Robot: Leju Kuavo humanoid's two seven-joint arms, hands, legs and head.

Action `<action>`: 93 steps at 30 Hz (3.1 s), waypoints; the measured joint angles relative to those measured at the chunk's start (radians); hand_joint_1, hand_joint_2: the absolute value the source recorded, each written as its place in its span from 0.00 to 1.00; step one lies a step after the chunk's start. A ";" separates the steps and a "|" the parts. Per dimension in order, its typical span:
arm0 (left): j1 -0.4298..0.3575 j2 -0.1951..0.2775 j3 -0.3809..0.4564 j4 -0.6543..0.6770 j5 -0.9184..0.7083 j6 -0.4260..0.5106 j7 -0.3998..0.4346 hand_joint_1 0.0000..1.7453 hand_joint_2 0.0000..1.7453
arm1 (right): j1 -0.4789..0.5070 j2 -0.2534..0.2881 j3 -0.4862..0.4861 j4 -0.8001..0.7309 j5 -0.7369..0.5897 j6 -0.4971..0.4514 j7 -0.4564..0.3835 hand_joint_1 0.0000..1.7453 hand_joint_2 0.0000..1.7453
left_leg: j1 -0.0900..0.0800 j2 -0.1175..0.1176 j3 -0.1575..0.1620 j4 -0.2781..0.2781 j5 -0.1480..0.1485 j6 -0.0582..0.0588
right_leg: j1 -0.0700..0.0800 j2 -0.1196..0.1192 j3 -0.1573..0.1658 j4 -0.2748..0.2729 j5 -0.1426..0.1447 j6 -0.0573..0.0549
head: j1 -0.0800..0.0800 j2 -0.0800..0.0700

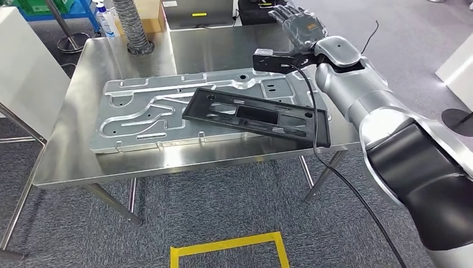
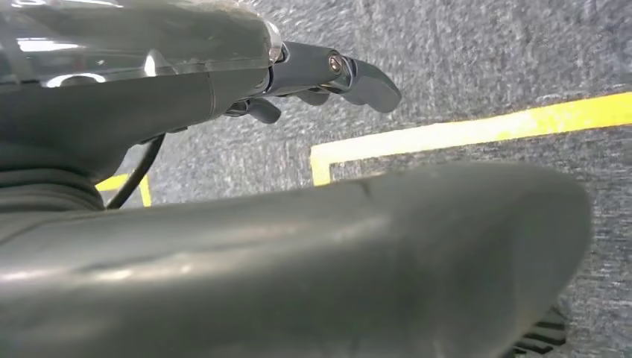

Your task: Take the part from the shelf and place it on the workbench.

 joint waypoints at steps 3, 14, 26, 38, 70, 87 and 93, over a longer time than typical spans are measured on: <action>-0.001 0.001 0.000 0.000 -0.002 -0.002 -0.001 0.00 0.00 | 0.000 -0.002 -0.021 0.002 0.003 -0.002 0.008 0.00 0.00 | -0.004 0.010 -0.015 -0.009 0.027 0.013 | -0.004 0.005 -0.010 -0.010 0.022 0.017 | 0.000 0.000; -0.001 0.003 0.000 0.001 -0.005 -0.005 -0.001 0.00 0.00 | 0.005 0.044 -0.058 0.015 0.016 -0.003 0.036 0.00 0.00 | 0.000 0.065 -0.160 -0.009 0.150 0.011 | -0.020 -0.029 0.093 0.096 -0.143 0.060 | 0.000 0.000; 0.005 0.004 0.000 0.001 -0.004 -0.007 0.001 0.00 0.00 | 0.036 0.030 -0.130 0.018 0.019 -0.023 0.040 0.00 0.00 | 0.007 -0.003 -0.194 0.294 -0.017 -0.002 | 0.002 0.002 0.042 0.001 -0.052 -0.030 | 0.000 0.000; 0.004 0.013 0.000 0.003 -0.007 -0.008 0.001 0.00 0.00 | 0.103 0.016 -0.253 0.019 -0.002 -0.108 0.047 0.00 0.00 | -0.022 0.066 -0.010 -0.083 0.083 0.047 | 0.002 -0.025 -0.060 0.136 -0.154 0.031 | 0.000 0.000; -0.021 0.007 -0.013 0.004 -0.069 0.014 0.029 0.00 0.00 | 1.005 0.128 -1.749 -0.629 0.174 -0.492 -0.508 0.00 0.00 | -0.003 -0.017 -0.066 -0.071 0.113 0.056 | 0.001 -0.056 0.026 0.209 -0.257 0.045 | 0.000 0.000; -0.032 0.008 0.001 0.004 -0.093 0.009 0.020 0.00 0.00 | 1.178 0.335 -1.749 -0.254 -0.195 -0.358 -0.325 0.00 0.00 | 0.024 -0.027 -0.222 0.293 -0.010 -0.009 | 0.013 -0.074 0.132 -0.044 -0.106 -0.025 | -0.001 0.000; -0.047 0.011 -0.004 0.004 -0.116 0.013 0.018 0.00 0.00 | 1.255 0.305 -1.712 -0.099 -0.171 -0.229 -0.160 0.00 0.00 | 0.000 -0.013 0.106 -0.066 -0.033 0.021 | 0.019 -0.101 0.064 -0.032 -0.041 -0.005 | -0.001 0.000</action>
